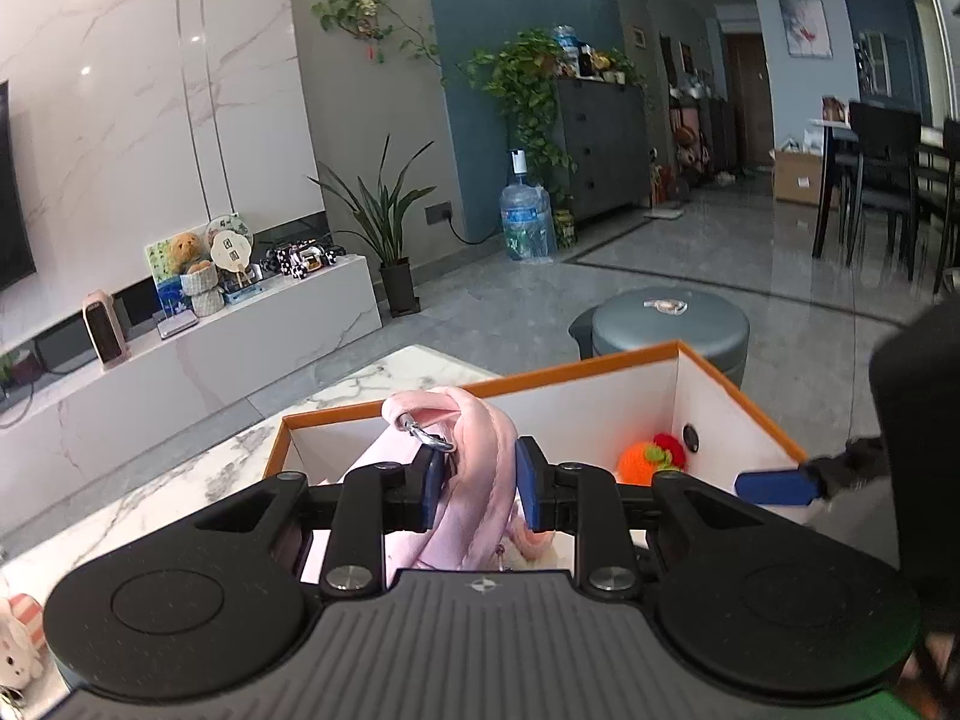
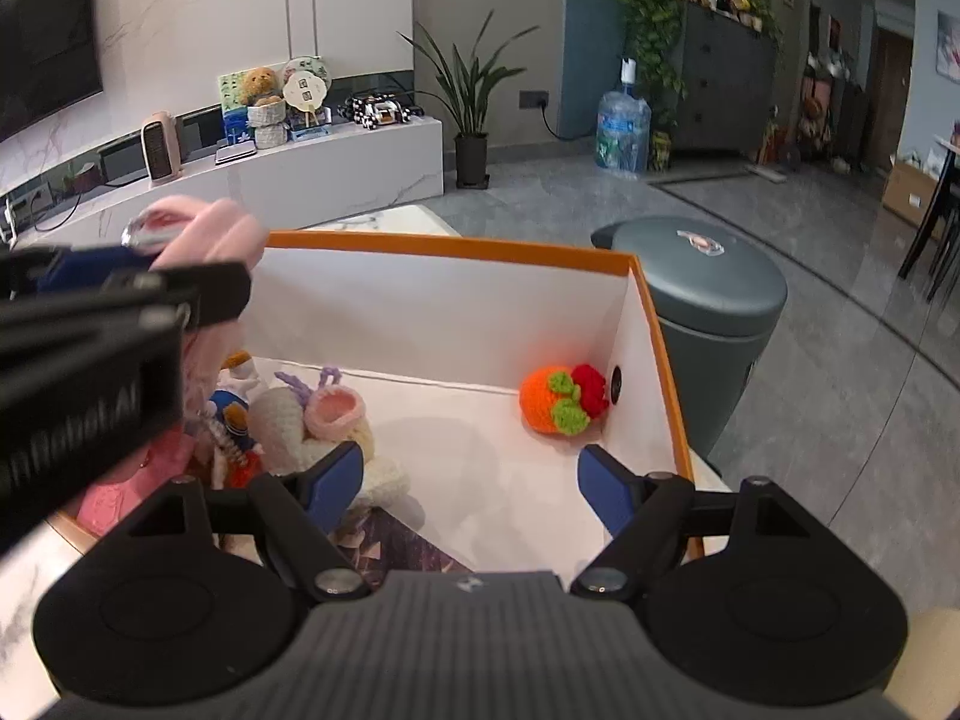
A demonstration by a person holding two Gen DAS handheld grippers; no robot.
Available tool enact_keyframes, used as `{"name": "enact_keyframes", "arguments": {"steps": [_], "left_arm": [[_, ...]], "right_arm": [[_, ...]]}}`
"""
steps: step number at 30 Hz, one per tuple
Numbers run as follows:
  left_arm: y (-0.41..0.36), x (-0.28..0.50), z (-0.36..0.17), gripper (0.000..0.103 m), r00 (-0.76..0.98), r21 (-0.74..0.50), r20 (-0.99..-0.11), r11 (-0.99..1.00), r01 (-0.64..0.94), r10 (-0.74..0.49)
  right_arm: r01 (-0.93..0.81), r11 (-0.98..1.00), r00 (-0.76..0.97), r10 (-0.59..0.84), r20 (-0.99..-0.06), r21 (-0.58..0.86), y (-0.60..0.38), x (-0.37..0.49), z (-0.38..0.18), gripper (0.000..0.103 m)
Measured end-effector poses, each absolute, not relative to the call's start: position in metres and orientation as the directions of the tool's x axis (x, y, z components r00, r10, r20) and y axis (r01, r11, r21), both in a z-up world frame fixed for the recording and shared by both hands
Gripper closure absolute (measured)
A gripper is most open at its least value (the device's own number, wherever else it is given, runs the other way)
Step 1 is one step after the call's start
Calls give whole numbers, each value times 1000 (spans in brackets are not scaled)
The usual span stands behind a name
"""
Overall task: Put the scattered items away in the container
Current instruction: 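Open the right tool to drop the fruit while the left tool lowers the pouch into the box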
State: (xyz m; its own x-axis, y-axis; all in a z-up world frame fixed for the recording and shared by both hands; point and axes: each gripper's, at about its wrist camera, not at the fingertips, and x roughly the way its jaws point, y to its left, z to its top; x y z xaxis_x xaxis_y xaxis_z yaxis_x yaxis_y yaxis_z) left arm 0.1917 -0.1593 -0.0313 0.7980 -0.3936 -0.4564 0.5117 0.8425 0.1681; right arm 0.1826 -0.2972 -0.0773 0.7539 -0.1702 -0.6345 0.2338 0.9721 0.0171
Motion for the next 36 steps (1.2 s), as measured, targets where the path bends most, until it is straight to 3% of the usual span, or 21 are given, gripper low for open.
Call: {"name": "enact_keyframes", "arguments": {"steps": [10, 13, 15, 17, 24, 36], "left_arm": [[-159, 195, -34, 71, 788, 125, -482, 860, 495, -383], [-157, 195, -35, 65, 792, 125, -477, 863, 490, -380], [-157, 195, -34, 53, 794, 120, -472, 864, 488, -383], [-156, 194, -33, 46, 799, 116, -461, 867, 485, -385], [-151, 187, -27, 37, 823, 120, -431, 880, 459, -370], [-140, 165, -16, 31, 856, 179, -408, 891, 417, -318]], "right_arm": [[243, 969, 762, -169, -625, 35, -301, 180, -74, 23], [246, 969, 759, -168, -629, 38, -301, 180, -74, 23], [246, 969, 759, -170, -629, 35, -301, 181, -75, 23], [246, 969, 758, -170, -630, 34, -300, 181, -75, 23], [248, 968, 757, -174, -630, 31, -299, 181, -75, 23], [292, 955, 775, -205, -598, 52, -304, 170, -65, 21]]}}
